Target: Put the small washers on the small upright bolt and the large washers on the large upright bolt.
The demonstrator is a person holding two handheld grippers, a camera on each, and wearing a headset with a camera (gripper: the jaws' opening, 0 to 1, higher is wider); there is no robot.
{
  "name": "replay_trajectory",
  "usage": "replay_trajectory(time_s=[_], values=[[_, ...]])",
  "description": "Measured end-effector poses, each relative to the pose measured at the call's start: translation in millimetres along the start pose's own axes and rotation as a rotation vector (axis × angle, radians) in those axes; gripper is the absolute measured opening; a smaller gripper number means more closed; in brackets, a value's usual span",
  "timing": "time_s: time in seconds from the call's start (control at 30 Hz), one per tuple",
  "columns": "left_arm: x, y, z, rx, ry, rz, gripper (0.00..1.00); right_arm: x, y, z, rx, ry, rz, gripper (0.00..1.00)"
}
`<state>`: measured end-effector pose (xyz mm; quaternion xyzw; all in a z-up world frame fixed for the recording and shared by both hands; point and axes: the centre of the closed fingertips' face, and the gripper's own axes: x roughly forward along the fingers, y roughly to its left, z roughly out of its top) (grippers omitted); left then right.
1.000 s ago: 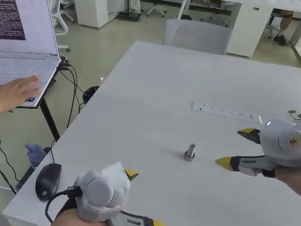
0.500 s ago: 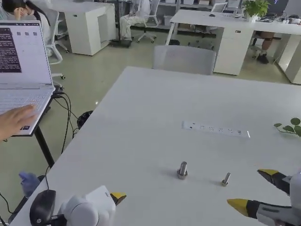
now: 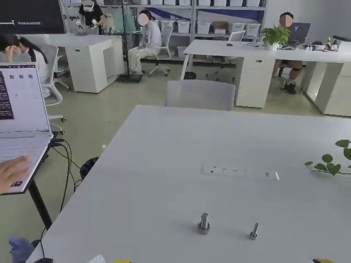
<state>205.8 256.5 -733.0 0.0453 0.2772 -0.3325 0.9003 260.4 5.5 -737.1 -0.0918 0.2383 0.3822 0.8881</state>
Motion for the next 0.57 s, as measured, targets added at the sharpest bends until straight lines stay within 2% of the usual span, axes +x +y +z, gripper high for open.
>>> replay_trajectory(time_s=[0.1, 0.2, 0.23, 0.33, 0.4, 0.5, 0.57], values=[[-1.0, 1.5, -1.3, 0.002, -0.009, 0.000, 0.89, -0.9, 10.3, -10.5, 0.017, -0.003, 0.009, 0.95], [-1.5, 1.2, -0.3, -0.032, -0.051, -0.008, 0.91, -1.4, 16.9, -18.8, 0.022, 0.003, 0.014, 0.97], [-1.1, 2.0, -4.8, -0.038, -0.036, -0.004, 0.92, -1.7, 17.8, -20.5, 0.025, -0.005, 0.014, 0.98], [-2.1, -5.0, -3.9, 0.000, -0.046, -0.020, 0.94, -2.6, 18.9, -21.2, 0.041, -0.017, 0.018, 1.00], [-1.4, -6.5, -4.4, 0.000, -0.045, -0.027, 0.97, -3.5, 17.5, -21.6, 0.043, -0.025, 0.013, 1.00], [0.1, -5.2, -7.2, -0.010, -0.042, -0.027, 0.99, -3.4, 18.2, -29.6, 0.027, 0.006, 0.008, 1.00], [1.9, -5.8, -9.6, -0.009, -0.037, -0.028, 0.99, -3.5, 20.1, -31.6, 0.039, 0.006, 0.018, 1.00]])
